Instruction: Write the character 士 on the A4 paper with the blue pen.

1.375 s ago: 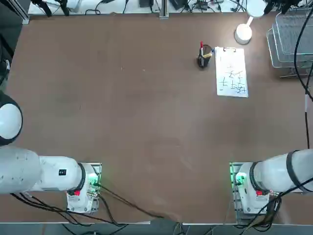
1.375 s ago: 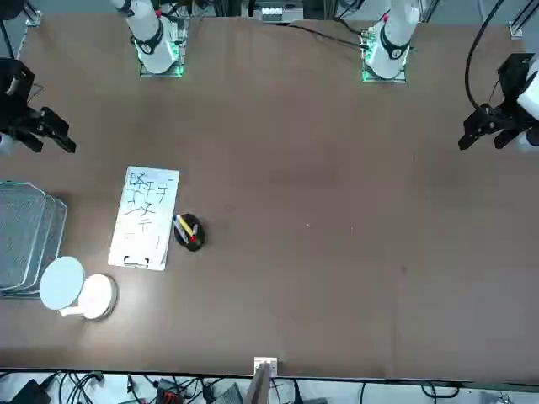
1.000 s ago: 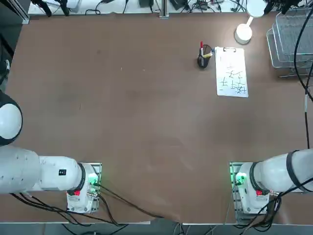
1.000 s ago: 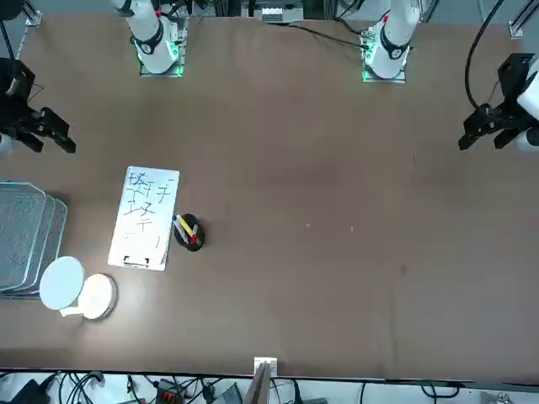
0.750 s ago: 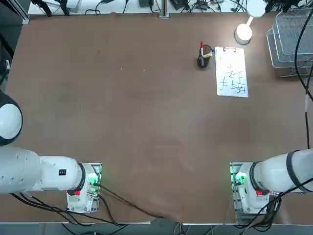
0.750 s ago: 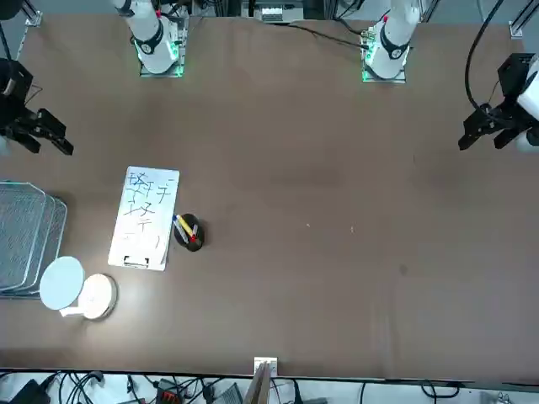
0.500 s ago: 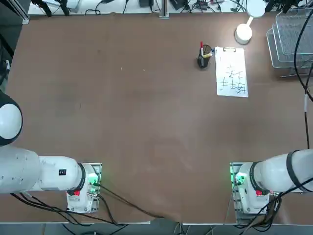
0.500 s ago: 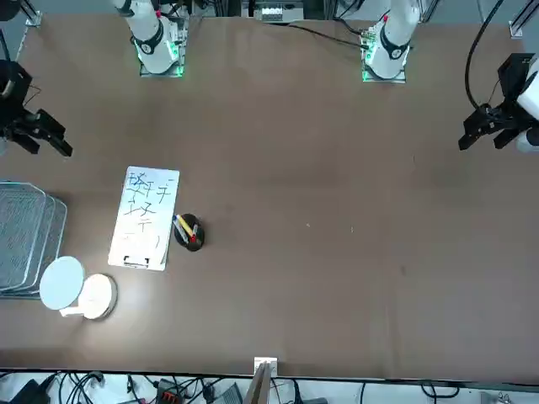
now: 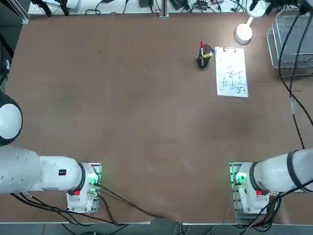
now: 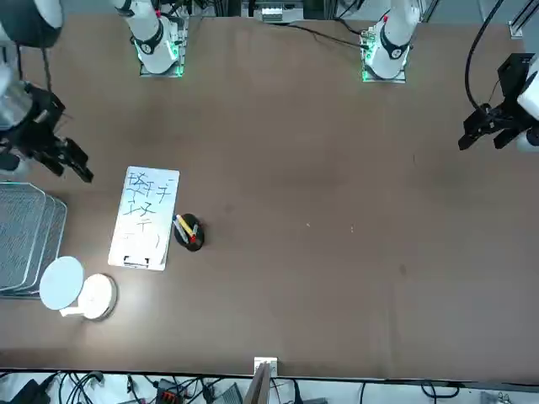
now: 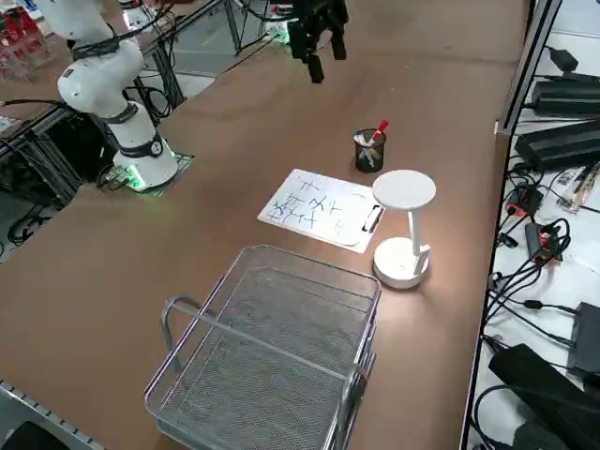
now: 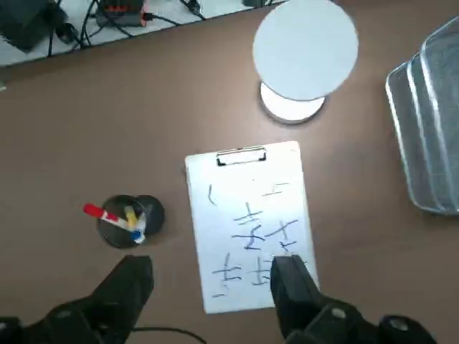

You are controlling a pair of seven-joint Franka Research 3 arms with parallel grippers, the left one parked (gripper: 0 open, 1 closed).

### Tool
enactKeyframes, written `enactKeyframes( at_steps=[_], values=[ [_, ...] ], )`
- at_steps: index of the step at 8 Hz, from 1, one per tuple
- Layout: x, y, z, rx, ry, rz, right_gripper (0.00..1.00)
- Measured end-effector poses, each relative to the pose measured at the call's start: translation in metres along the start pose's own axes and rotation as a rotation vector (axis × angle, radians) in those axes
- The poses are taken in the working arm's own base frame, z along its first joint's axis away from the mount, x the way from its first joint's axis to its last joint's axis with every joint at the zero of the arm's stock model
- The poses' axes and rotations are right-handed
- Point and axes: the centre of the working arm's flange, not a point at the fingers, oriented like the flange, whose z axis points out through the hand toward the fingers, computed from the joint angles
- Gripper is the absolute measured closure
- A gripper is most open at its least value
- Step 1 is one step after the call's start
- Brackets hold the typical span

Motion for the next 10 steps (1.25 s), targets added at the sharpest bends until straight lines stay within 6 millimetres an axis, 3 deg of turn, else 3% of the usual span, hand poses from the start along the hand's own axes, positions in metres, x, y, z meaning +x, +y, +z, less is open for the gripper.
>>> enactKeyframes(
  at_steps=[6,8,10],
  values=[
    [-0.033,-0.067,0.114,0.113,0.006,0.025,0.06],
    [-0.045,-0.076,0.151,0.103,-0.028,0.013,0.08],
    [-0.053,-0.076,0.174,0.097,-0.039,0.012,0.11]
  ],
)
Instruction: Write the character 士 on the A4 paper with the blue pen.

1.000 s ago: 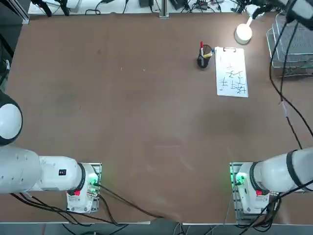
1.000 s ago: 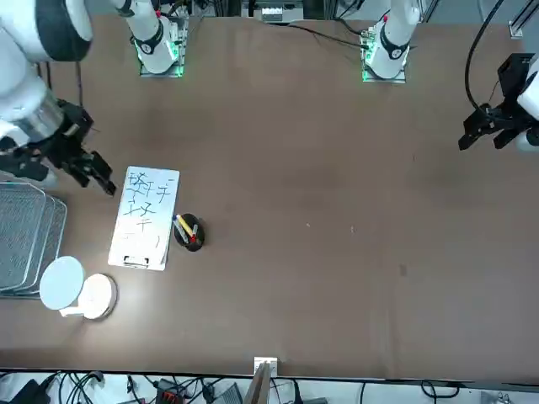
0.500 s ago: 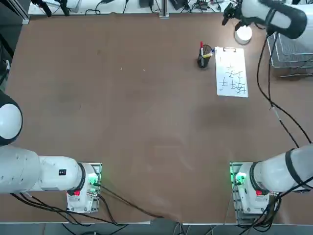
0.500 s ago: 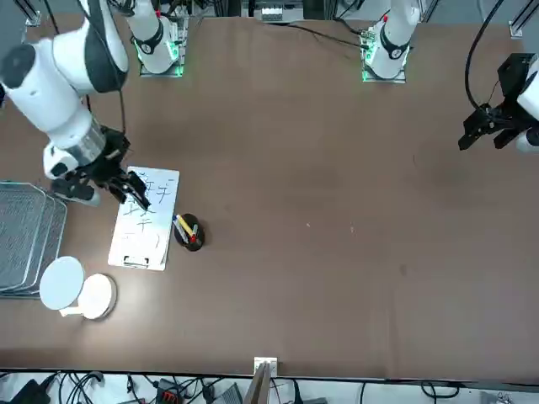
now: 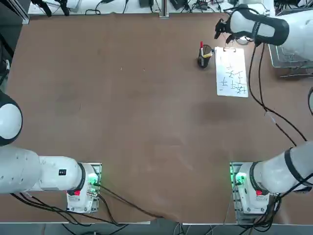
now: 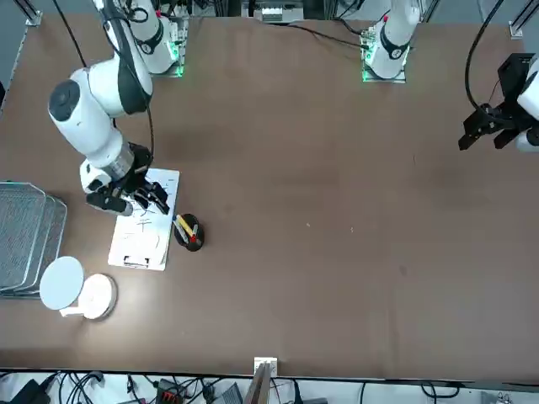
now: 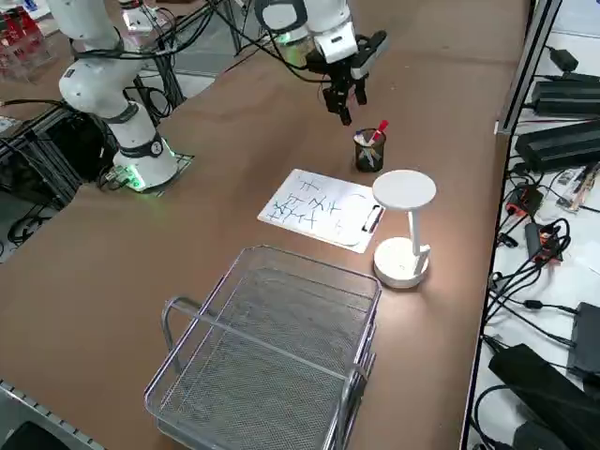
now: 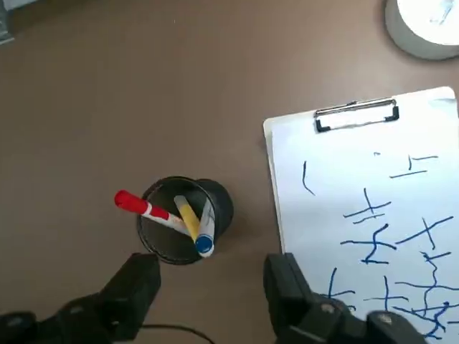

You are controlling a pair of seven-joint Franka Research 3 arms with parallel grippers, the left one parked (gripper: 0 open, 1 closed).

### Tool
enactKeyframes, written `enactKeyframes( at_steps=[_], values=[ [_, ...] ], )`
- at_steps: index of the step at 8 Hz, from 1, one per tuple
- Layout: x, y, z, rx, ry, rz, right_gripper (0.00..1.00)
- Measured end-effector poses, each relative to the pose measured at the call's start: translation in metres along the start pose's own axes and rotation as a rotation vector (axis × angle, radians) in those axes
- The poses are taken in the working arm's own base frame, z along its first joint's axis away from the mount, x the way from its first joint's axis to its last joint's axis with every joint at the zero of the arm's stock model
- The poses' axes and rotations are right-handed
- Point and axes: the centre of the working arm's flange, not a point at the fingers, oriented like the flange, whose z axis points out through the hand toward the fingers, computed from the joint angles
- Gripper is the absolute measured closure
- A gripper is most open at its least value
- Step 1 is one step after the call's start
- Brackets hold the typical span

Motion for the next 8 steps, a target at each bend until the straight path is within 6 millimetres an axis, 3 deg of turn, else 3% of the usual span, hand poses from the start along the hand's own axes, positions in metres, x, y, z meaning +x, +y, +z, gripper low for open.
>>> enactKeyframes(
  at_steps=[4,8],
  values=[
    [-0.018,-0.003,0.046,-0.003,-0.007,-0.017,0.23],
    [-0.025,-0.013,0.068,-0.015,-0.001,-0.066,0.3]
  ],
)
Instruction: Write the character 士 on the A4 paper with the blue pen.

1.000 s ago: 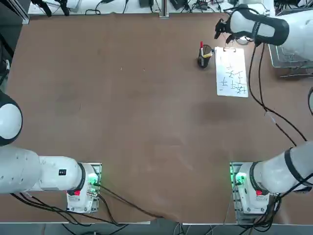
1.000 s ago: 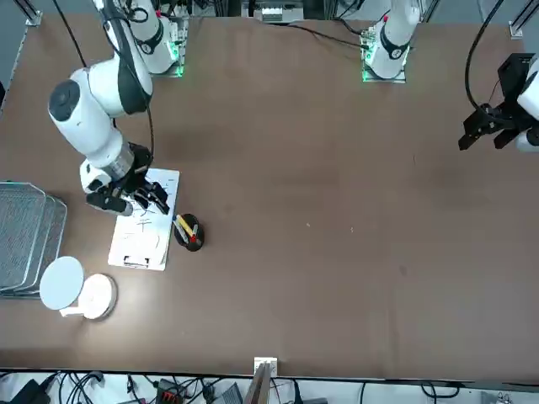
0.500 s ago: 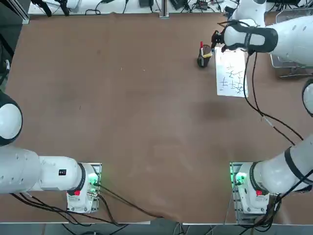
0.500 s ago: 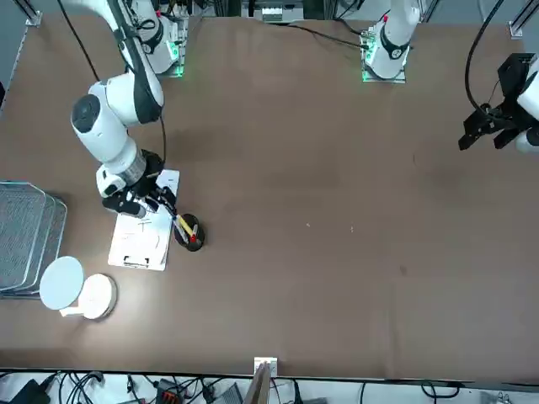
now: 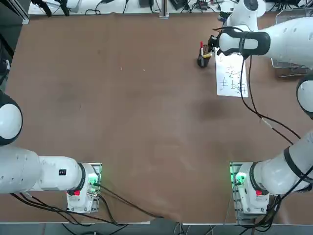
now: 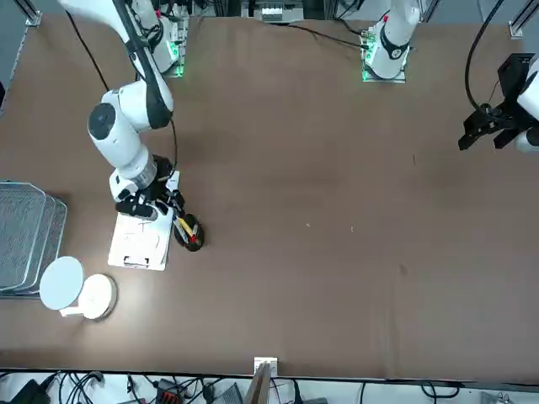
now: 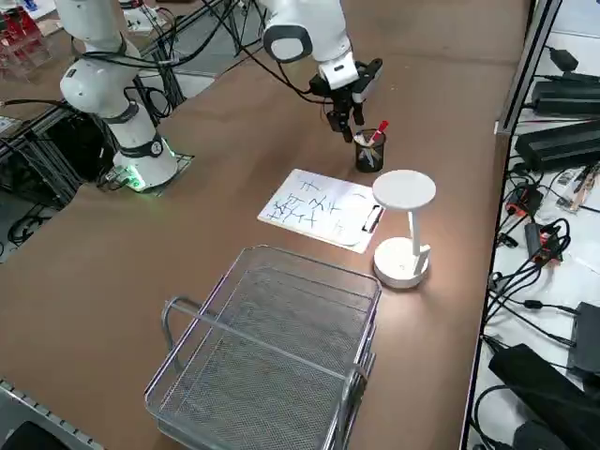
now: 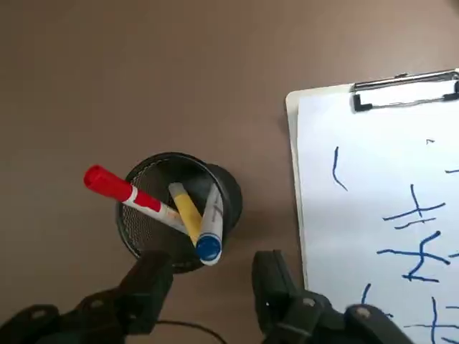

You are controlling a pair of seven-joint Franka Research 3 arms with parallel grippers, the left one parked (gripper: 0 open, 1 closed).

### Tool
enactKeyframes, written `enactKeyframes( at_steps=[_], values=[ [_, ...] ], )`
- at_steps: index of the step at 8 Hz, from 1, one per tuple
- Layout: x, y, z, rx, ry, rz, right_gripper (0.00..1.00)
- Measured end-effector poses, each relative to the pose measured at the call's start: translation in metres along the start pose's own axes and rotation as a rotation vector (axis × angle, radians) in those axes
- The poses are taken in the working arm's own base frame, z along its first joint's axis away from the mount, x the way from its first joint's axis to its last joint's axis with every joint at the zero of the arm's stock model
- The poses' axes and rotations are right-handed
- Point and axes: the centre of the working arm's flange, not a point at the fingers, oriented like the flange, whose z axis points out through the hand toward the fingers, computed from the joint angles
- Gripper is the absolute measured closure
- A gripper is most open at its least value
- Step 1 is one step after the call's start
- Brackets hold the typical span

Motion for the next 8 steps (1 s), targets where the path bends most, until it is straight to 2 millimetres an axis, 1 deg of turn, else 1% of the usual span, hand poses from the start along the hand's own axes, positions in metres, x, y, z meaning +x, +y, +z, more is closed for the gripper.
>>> enactKeyframes(
  at_steps=[5,6,8],
  values=[
    [0.0012,-0.0009,0.0092,-0.017,0.006,-0.03,0.37],
    [0.002,-0.0012,0.0104,-0.017,0.006,-0.021,0.41],
    [0.0064,-0.0031,0.0124,-0.014,0.01,0.005,0.41]
  ],
)
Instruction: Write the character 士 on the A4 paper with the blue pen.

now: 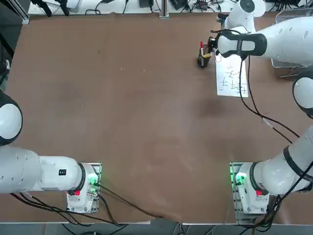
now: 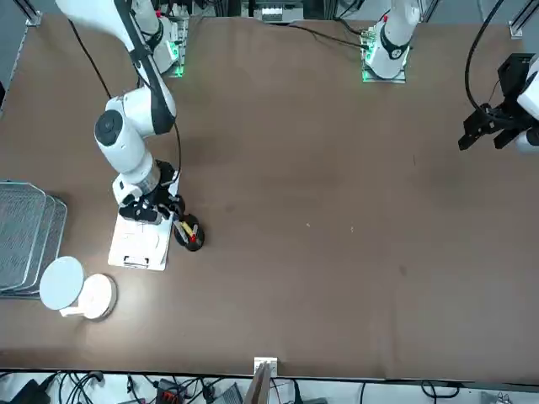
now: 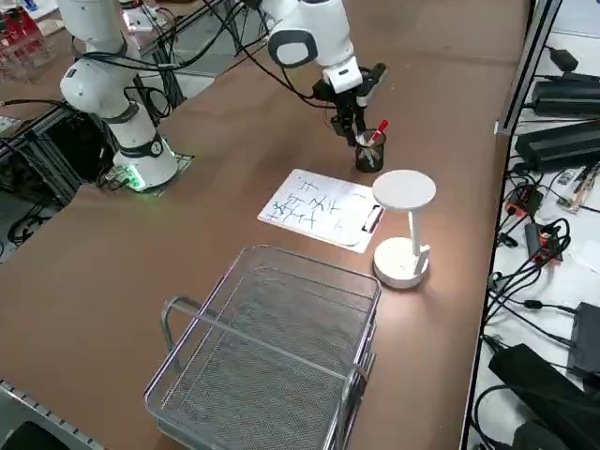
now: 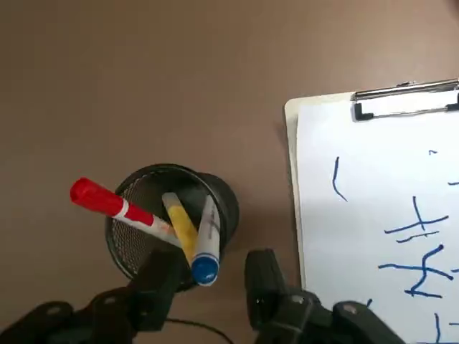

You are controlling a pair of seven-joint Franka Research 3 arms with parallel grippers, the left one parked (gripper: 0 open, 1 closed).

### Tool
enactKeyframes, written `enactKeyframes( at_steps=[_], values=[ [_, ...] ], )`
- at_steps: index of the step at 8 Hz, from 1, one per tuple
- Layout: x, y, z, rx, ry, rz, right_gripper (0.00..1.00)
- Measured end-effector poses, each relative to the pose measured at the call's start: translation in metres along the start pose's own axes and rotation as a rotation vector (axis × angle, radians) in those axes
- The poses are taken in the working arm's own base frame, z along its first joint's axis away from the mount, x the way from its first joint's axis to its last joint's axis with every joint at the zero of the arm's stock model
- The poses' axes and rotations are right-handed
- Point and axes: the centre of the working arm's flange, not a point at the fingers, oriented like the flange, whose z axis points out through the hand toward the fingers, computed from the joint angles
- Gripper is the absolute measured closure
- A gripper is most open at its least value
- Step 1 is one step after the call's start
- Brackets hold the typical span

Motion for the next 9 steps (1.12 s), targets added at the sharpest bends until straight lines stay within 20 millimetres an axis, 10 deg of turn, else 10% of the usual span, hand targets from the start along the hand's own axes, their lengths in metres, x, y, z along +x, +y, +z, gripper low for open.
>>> enactKeyframes(
  at_steps=[9],
  values=[
    [0.002,-0.001,0.016,0.008,0.013,0.023,0.46]
  ],
)
